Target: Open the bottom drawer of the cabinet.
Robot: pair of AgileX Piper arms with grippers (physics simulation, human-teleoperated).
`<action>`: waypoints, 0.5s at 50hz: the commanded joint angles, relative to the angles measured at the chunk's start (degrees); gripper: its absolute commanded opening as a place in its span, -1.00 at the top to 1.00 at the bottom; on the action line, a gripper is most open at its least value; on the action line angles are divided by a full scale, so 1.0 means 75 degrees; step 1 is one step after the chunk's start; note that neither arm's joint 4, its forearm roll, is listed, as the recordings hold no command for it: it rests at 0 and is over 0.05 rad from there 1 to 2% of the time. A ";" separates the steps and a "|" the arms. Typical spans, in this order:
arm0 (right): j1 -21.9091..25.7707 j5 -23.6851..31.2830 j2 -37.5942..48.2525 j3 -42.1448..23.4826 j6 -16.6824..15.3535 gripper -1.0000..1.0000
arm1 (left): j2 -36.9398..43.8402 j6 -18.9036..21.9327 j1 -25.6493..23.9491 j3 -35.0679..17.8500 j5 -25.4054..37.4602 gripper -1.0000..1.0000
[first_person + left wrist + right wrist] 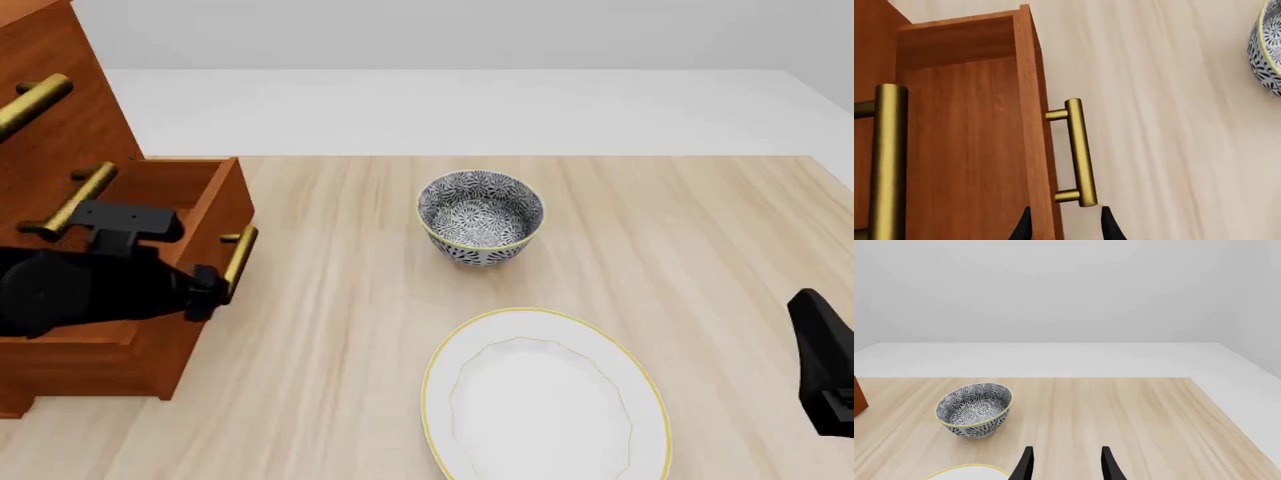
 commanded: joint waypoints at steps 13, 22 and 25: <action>0.0001 0.0000 0.0000 0.0000 0.0001 -1.00 | -0.0034 0.0131 -0.0588 -0.0377 0.0206 -1.00; 0.0000 0.0000 0.0000 0.0000 0.0000 -1.00 | 0.0344 -0.0145 -0.0981 -0.0458 -0.0016 -1.00; 0.0000 0.0000 0.0000 0.0000 0.0000 -1.00 | 0.0425 -0.0211 -0.1116 -0.0476 -0.0084 -1.00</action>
